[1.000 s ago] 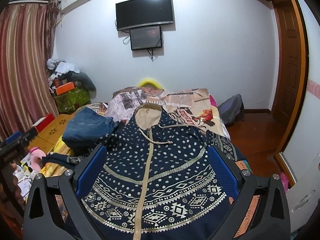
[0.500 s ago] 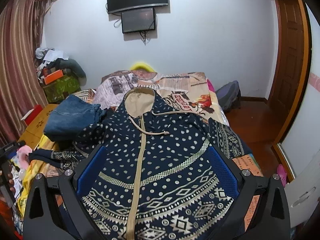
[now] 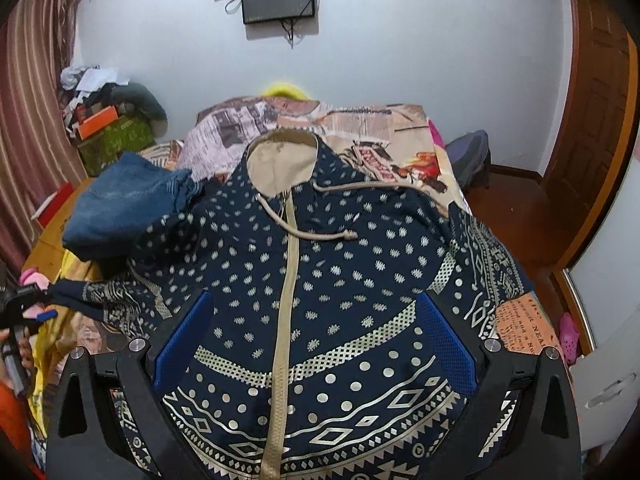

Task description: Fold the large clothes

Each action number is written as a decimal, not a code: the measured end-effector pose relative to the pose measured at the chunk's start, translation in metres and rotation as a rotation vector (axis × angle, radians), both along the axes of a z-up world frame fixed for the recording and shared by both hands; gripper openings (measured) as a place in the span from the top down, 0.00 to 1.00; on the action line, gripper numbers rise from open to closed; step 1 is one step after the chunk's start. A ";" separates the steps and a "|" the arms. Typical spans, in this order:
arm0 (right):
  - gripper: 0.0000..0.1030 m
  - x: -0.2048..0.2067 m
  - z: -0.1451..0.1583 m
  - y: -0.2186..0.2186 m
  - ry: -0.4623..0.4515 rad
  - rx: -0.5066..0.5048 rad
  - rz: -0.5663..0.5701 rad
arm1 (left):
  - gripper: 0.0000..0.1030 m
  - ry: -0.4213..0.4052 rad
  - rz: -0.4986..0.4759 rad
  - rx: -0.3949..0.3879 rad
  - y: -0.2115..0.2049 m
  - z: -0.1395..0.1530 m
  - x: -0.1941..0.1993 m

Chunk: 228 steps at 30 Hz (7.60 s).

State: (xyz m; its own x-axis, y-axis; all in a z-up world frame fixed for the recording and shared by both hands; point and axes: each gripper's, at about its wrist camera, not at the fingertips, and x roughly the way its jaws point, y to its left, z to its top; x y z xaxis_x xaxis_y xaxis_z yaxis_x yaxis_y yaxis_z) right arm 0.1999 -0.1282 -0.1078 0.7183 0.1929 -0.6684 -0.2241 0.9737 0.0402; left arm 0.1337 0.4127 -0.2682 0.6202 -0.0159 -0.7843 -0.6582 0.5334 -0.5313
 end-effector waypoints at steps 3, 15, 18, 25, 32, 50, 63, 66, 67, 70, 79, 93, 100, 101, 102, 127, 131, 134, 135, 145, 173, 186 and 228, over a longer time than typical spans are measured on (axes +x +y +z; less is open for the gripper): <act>0.03 0.002 -0.004 0.002 0.011 -0.012 -0.004 | 0.50 0.022 0.029 0.003 0.013 -0.009 0.008; 0.03 -0.001 0.003 0.002 -0.012 -0.034 -0.013 | 0.96 0.023 -0.014 0.218 -0.009 0.017 0.019; 0.03 -0.005 0.009 0.001 -0.030 -0.037 -0.009 | 0.97 -0.022 -0.043 0.268 -0.019 0.044 0.017; 0.03 -0.013 0.018 -0.001 -0.054 -0.030 0.007 | 0.97 -0.157 -0.142 0.357 -0.060 0.116 0.012; 0.03 -0.012 0.024 0.002 -0.086 -0.059 0.063 | 0.97 -0.266 -0.272 0.408 -0.130 0.169 0.029; 0.03 0.010 0.009 -0.023 -0.053 -0.035 0.151 | 0.97 -0.244 -0.694 0.326 -0.348 0.146 0.137; 0.03 0.003 0.002 -0.049 -0.026 -0.042 0.106 | 0.63 0.003 -1.032 0.366 -0.416 0.085 0.128; 0.03 0.000 0.004 -0.050 -0.039 -0.050 0.101 | 0.54 -0.028 -1.052 0.410 -0.412 0.098 0.109; 0.03 -0.002 0.006 -0.050 -0.051 -0.049 0.096 | 0.51 -0.040 -1.048 0.424 -0.408 0.104 0.105; 0.03 -0.003 0.012 -0.048 -0.070 -0.045 0.094 | 0.47 -0.073 -1.007 0.506 -0.395 0.122 0.091; 0.03 0.003 0.022 -0.012 -0.090 -0.058 0.160 | 0.32 -0.074 -0.793 0.677 -0.308 0.143 0.049; 0.06 0.034 -0.034 0.128 0.084 -0.180 0.492 | 0.32 0.086 -0.681 0.547 -0.227 0.064 0.029; 0.29 0.062 -0.082 0.176 0.226 -0.255 0.564 | 0.32 0.111 -0.714 0.516 -0.228 0.039 0.042; 0.31 0.064 -0.086 0.179 0.234 -0.268 0.571 | 0.32 0.114 -0.719 0.507 -0.228 0.035 0.044; 0.32 0.065 -0.090 0.183 0.241 -0.282 0.579 | 0.32 0.118 -0.725 0.499 -0.229 0.031 0.047; 0.90 0.087 0.019 0.115 0.087 -0.001 0.459 | 0.32 0.146 -0.626 0.469 -0.223 0.020 0.082; 0.90 0.090 0.072 0.073 -0.035 0.109 0.360 | 0.32 0.102 -0.583 0.438 -0.218 0.031 0.077; 0.90 0.087 0.090 0.044 -0.094 0.175 0.281 | 0.32 0.103 -0.555 0.456 -0.214 0.035 0.077; 0.90 0.087 0.093 0.032 -0.106 0.186 0.251 | 0.32 0.110 -0.546 0.457 -0.211 0.035 0.078; 0.90 0.089 0.009 -0.046 0.109 0.229 0.059 | 0.31 0.152 -0.538 0.486 -0.217 0.017 0.081; 0.76 0.033 -0.052 -0.133 0.309 0.197 -0.115 | 0.31 0.209 -0.665 0.517 -0.255 0.017 0.048; 0.69 0.020 0.011 -0.185 0.160 0.241 -0.170 | 0.31 -0.028 -0.709 0.637 -0.308 0.120 0.073; 0.91 0.135 -0.097 -0.294 0.314 0.442 -0.502 | 0.30 -0.122 -0.859 0.634 -0.414 0.118 0.178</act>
